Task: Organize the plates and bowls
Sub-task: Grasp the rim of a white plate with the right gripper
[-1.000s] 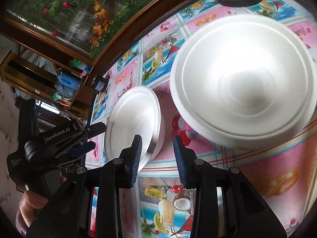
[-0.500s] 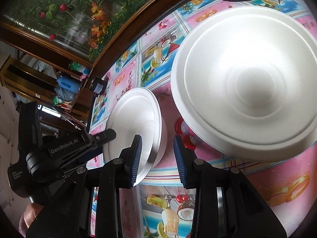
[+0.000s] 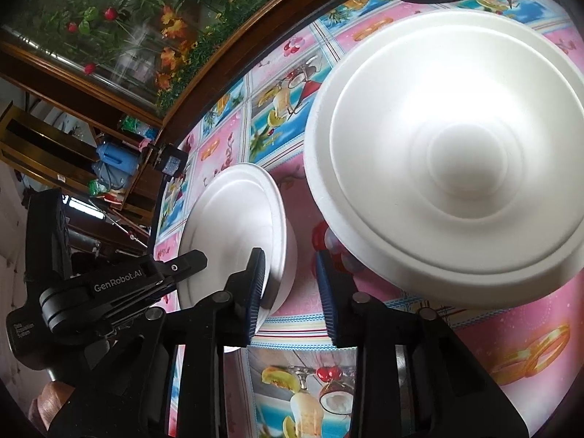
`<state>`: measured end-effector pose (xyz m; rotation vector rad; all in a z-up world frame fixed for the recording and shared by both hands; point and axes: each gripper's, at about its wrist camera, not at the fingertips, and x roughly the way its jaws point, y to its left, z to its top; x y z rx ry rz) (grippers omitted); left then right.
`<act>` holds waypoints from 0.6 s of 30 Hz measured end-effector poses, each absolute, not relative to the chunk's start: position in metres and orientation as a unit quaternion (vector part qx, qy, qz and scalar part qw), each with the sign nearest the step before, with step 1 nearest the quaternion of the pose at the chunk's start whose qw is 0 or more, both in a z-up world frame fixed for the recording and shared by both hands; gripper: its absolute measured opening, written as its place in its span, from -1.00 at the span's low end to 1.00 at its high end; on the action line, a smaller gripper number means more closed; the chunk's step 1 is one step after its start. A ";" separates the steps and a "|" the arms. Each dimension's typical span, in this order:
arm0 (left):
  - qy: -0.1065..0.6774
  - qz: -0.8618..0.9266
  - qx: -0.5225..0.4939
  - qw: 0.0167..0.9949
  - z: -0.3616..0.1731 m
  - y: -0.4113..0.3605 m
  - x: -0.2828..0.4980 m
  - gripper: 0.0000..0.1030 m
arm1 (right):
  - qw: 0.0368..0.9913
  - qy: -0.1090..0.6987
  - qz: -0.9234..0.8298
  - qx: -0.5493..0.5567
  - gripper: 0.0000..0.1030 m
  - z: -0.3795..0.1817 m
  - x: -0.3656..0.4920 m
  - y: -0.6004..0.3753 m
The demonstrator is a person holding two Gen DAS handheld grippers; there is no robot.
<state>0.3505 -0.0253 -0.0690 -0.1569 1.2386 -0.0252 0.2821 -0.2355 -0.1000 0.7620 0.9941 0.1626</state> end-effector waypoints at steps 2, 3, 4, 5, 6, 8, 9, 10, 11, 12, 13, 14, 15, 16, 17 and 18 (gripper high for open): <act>0.578 -0.017 -0.071 0.813 -0.067 -0.028 0.350 -0.68 | 0.809 0.464 0.081 0.351 -0.71 -0.098 0.282 -0.233; 0.577 -0.018 -0.067 0.814 -0.066 -0.030 0.349 -0.70 | 0.810 0.464 0.082 0.349 -0.78 -0.097 0.282 -0.232; 0.575 -0.017 -0.060 0.816 -0.064 -0.032 0.348 -0.70 | 0.811 0.464 0.079 0.347 -0.78 -0.097 0.282 -0.231; 0.574 -0.017 -0.054 0.817 -0.063 -0.034 0.348 -0.71 | 0.811 0.463 0.078 0.349 -0.79 -0.098 0.281 -0.232; 0.573 -0.016 -0.051 0.818 -0.063 -0.035 0.347 -0.71 | 0.810 0.463 0.079 0.353 -0.79 -0.099 0.281 -0.233; 0.574 -0.019 -0.055 0.817 -0.063 -0.034 0.346 -0.72 | 0.806 0.464 0.081 0.358 -0.80 -0.100 0.281 -0.236; 0.576 -0.021 -0.058 0.815 -0.063 -0.034 0.346 -0.72 | 0.806 0.464 0.080 0.358 -0.80 -0.099 0.281 -0.237; 0.578 -0.021 -0.060 0.814 -0.064 -0.034 0.345 -0.73 | 0.806 0.464 0.080 0.358 -0.80 -0.099 0.280 -0.237; 0.579 -0.021 -0.061 0.813 -0.064 -0.034 0.343 -0.73 | 0.805 0.466 0.080 0.359 -0.80 -0.099 0.279 -0.238; 0.579 -0.021 -0.062 0.813 -0.063 -0.034 0.341 -0.73 | 0.804 0.467 0.082 0.360 -0.80 -0.099 0.279 -0.238; 0.578 -0.022 -0.064 0.813 -0.062 -0.033 0.339 -0.73 | 0.803 0.467 0.083 0.360 -0.80 -0.098 0.277 -0.238; 0.578 -0.021 -0.066 0.813 -0.060 -0.033 0.337 -0.73 | 0.803 0.468 0.084 0.359 -0.80 -0.096 0.275 -0.238; 0.577 -0.021 -0.068 0.813 -0.058 -0.033 0.334 -0.73 | 0.803 0.468 0.085 0.359 -0.80 -0.094 0.274 -0.238; 0.576 -0.021 -0.070 0.814 -0.055 -0.032 0.330 -0.73 | 0.804 0.467 0.086 0.357 -0.80 -0.091 0.271 -0.237; 0.574 -0.021 -0.071 0.815 -0.052 -0.032 0.326 -0.73 | 0.807 0.465 0.087 0.353 -0.80 -0.087 0.267 -0.237; 0.572 -0.021 -0.073 0.817 -0.049 -0.031 0.320 -0.73 | 0.810 0.463 0.088 0.349 -0.80 -0.082 0.264 -0.237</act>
